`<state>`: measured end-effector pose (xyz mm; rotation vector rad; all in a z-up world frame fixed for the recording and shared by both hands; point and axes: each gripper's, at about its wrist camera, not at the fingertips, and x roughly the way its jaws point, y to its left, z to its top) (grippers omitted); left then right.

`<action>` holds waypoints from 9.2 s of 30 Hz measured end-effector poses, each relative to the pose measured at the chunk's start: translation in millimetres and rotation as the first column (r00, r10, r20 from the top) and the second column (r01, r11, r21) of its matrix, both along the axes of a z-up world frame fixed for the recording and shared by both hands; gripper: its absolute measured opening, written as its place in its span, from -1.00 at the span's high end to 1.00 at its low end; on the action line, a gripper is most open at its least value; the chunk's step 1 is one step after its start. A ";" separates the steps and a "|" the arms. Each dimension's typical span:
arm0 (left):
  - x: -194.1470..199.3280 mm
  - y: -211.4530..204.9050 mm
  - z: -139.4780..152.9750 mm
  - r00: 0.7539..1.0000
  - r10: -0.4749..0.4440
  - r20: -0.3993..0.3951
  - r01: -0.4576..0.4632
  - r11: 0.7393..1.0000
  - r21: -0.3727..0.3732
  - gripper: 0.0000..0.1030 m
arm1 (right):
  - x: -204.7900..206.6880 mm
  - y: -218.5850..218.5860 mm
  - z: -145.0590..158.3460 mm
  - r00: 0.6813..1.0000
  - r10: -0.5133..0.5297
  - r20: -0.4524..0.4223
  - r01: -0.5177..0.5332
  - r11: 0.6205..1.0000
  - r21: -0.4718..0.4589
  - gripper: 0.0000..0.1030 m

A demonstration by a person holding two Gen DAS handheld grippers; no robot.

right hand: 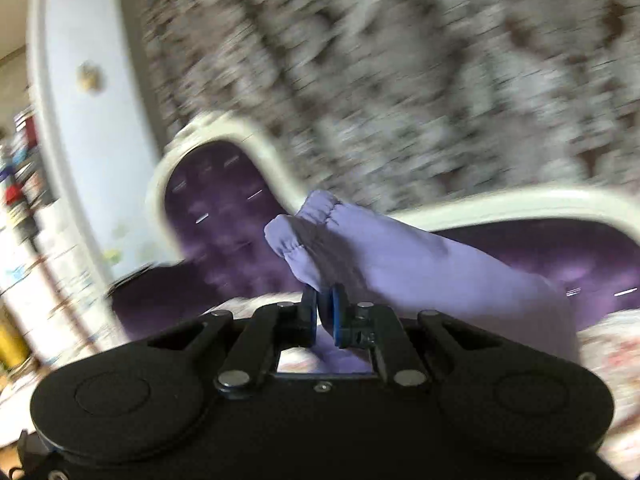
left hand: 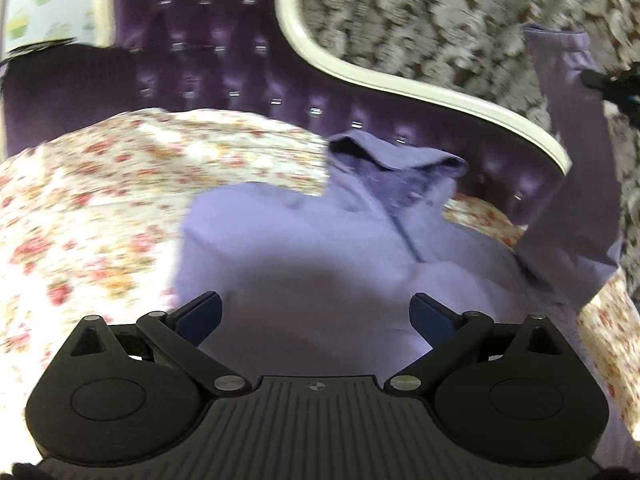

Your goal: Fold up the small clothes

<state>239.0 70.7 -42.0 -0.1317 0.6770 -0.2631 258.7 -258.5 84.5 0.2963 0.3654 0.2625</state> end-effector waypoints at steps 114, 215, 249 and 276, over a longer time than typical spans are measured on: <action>317.4 -97.0 -43.1 0.971 -0.034 -0.238 -0.084 0.878 -0.470 -0.97 | 237.0 -76.0 -185.8 0.946 -0.020 -0.323 0.145 0.919 0.366 -0.27; 67.7 56.5 -5.7 0.986 -0.120 -0.114 0.113 0.991 -0.067 -0.68 | 91.1 63.9 -190.4 0.880 0.025 -0.474 0.440 0.334 0.834 0.75; 126.4 -11.9 -23.1 0.916 -0.257 -0.308 0.066 0.854 -0.517 0.86 | 2.6 17.0 -163.1 0.934 0.138 -0.330 -0.121 0.990 0.072 0.73; 54.9 -20.4 -49.0 0.948 -0.240 -0.208 0.135 0.898 -0.418 0.84 | 14.5 9.5 -170.0 0.937 -0.023 -0.348 -0.064 0.970 -0.237 -0.58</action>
